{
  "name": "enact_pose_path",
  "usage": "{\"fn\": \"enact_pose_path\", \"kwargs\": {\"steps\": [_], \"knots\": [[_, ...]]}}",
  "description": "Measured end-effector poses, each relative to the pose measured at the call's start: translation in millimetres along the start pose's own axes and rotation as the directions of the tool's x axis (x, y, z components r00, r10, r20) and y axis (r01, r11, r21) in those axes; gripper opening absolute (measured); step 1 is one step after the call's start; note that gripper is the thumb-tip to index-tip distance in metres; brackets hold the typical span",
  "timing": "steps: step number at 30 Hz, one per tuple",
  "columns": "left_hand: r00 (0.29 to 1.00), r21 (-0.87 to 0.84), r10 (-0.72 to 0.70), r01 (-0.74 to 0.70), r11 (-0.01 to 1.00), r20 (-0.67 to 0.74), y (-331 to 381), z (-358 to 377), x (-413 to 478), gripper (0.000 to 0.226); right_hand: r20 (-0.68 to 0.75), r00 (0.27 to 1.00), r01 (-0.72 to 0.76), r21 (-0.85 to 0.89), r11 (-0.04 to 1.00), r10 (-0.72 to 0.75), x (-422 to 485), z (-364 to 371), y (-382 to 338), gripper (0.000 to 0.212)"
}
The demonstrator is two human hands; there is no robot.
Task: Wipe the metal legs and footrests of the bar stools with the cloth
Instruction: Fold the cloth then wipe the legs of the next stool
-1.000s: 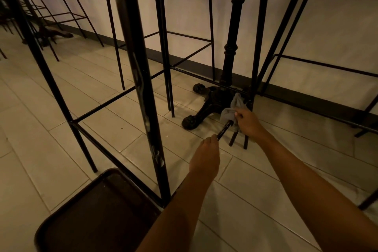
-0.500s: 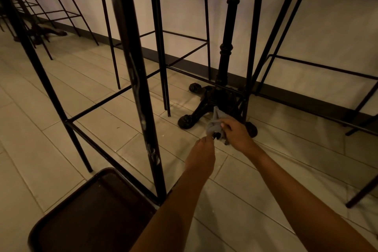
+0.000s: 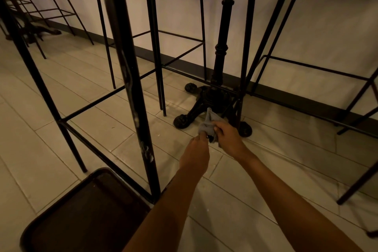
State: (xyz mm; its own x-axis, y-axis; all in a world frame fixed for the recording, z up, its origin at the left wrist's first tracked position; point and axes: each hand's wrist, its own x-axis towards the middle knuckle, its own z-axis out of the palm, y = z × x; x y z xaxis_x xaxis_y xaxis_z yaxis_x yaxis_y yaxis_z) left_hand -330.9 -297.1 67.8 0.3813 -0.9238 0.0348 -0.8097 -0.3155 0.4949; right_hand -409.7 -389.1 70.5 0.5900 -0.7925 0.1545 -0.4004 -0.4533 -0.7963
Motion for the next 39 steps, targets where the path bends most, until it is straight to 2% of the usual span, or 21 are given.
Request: {"fn": "enact_pose_path", "kwargs": {"steps": [6, 13, 17, 20, 24, 29, 34, 39], "knots": [[0.994, -0.209, -0.105, 0.101, 0.973, -0.011, 3.5, -1.0, 0.9, 0.059, -0.007, 0.999, -0.047, -0.057, 0.997, 0.047, 8.9, -8.1, -6.4, 0.032], [0.996, -0.235, -0.07, 0.056, 0.97, -0.05, 3.5, -1.6, 0.7, 0.065, 0.026, 0.999, -0.04, -0.021, 0.999, 0.04, -5.8, -6.0, -17.0, 0.033], [0.998, -0.204, -0.053, 0.045, 0.978, -0.034, 3.7, -3.0, 2.4, 0.069, 0.088, 0.996, -0.022, 0.002, 1.0, 0.022, -14.8, -6.8, -24.1, 0.033], [0.996, -0.216, -0.091, 0.084, 0.973, -0.025, 7.4, -8.9, -1.4, 0.067, 0.125, 0.992, -0.03, -0.032, 0.999, 0.033, -11.3, -12.0, -24.5, 0.034], [0.995, -0.055, -0.09, 0.088, 0.995, -0.032, 10.3, -14.1, -12.5, 0.062, 0.107, 0.993, -0.031, -0.076, 0.997, 0.039, -2.2, -13.6, -18.5, 0.035], [0.983, 0.088, -0.175, 0.17, 0.982, 0.05, 2.6, -11.5, -28.3, 0.046, 0.065, 0.995, -0.059, -0.171, 0.983, 0.071, 6.5, -13.2, -10.2, 0.033], [0.979, 0.094, -0.195, 0.189, 0.978, 0.058, 1.4, -13.5, -38.7, 0.032, 0.057, 0.996, -0.056, -0.152, 0.987, 0.066, -4.9, -2.1, -13.0, 0.031], [0.978, 0.066, -0.204, 0.201, 0.977, 0.046, 0.6, -14.9, -37.2, 0.031, 0.085, 0.995, -0.035, -0.103, 0.994, 0.044, -14.7, 3.7, -14.3, 0.034]]}}
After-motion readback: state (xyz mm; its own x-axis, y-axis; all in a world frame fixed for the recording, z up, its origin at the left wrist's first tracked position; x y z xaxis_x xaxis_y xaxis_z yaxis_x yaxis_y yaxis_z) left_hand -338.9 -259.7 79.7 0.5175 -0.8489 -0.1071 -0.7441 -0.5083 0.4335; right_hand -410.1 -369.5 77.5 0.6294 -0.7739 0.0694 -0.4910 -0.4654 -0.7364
